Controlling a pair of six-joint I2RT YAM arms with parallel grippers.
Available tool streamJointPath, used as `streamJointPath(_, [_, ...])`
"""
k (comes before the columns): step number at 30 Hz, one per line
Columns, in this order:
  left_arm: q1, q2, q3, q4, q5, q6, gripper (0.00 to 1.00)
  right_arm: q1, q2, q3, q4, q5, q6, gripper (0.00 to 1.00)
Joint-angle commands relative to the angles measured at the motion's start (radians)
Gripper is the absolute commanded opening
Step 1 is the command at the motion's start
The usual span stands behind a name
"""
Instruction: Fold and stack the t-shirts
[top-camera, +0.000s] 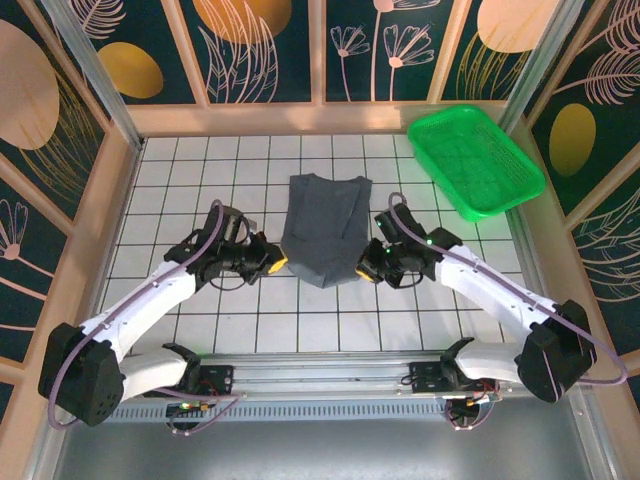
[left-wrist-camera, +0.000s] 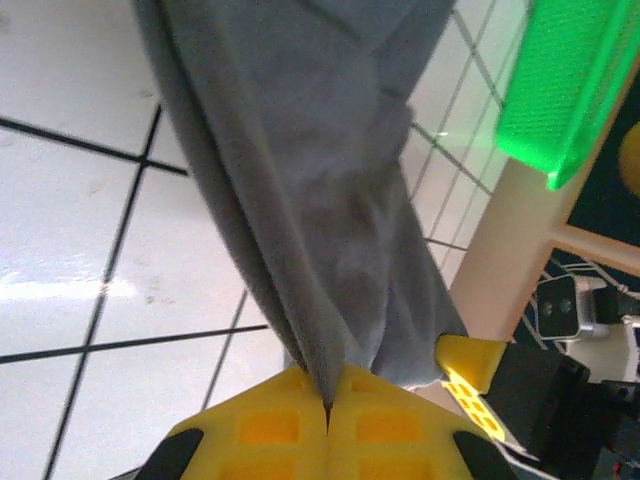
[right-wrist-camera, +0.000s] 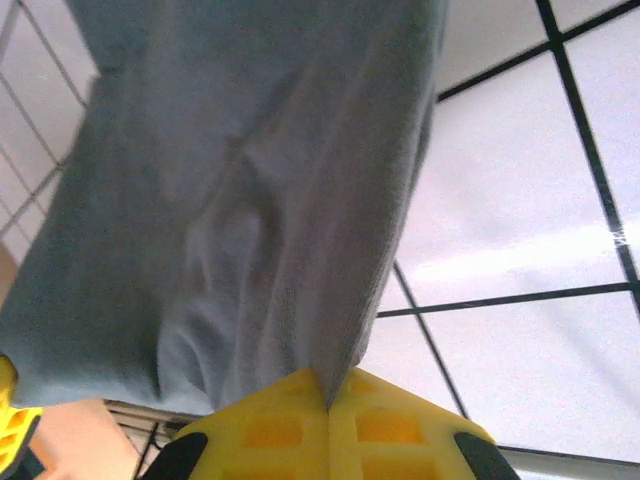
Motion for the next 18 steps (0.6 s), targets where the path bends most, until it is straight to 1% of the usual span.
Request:
streamJointPath(1, [0.007, 0.029, 0.1, 0.009, -0.038, -0.057, 0.0, -0.017, 0.027, 0.105, -0.068, 0.049, 0.047, 0.0])
streamJointPath(4, [0.02, 0.088, 0.179, 0.035, -0.063, -0.07, 0.0, -0.064, 0.079, 0.191, -0.075, 0.06, 0.034, 0.0])
streamJointPath(5, [0.027, 0.114, 0.23, 0.039, -0.065, -0.071, 0.0, -0.083, 0.101, 0.22, -0.077, 0.057, 0.027, 0.0])
streamJointPath(7, [0.04, 0.169, 0.287, 0.057, -0.066, -0.067, 0.0, -0.096, 0.147, 0.268, -0.071, 0.05, 0.006, 0.0])
streamJointPath(8, [0.049, 0.199, 0.32, 0.06, -0.067, -0.063, 0.0, -0.141, 0.173, 0.294, -0.066, 0.046, -0.006, 0.0])
streamJointPath(12, [0.096, 0.336, 0.467, 0.06, -0.074, -0.03, 0.0, -0.219, 0.276, 0.388, -0.022, 0.035, -0.04, 0.0])
streamJointPath(15, [0.127, 0.463, 0.593, 0.051, -0.084, -0.002, 0.0, -0.279, 0.394, 0.488, 0.02, 0.015, -0.08, 0.0])
streamJointPath(18, [0.144, 0.626, 0.696, 0.087, -0.072, 0.004, 0.0, -0.324, 0.556, 0.617, 0.055, -0.01, -0.123, 0.0])
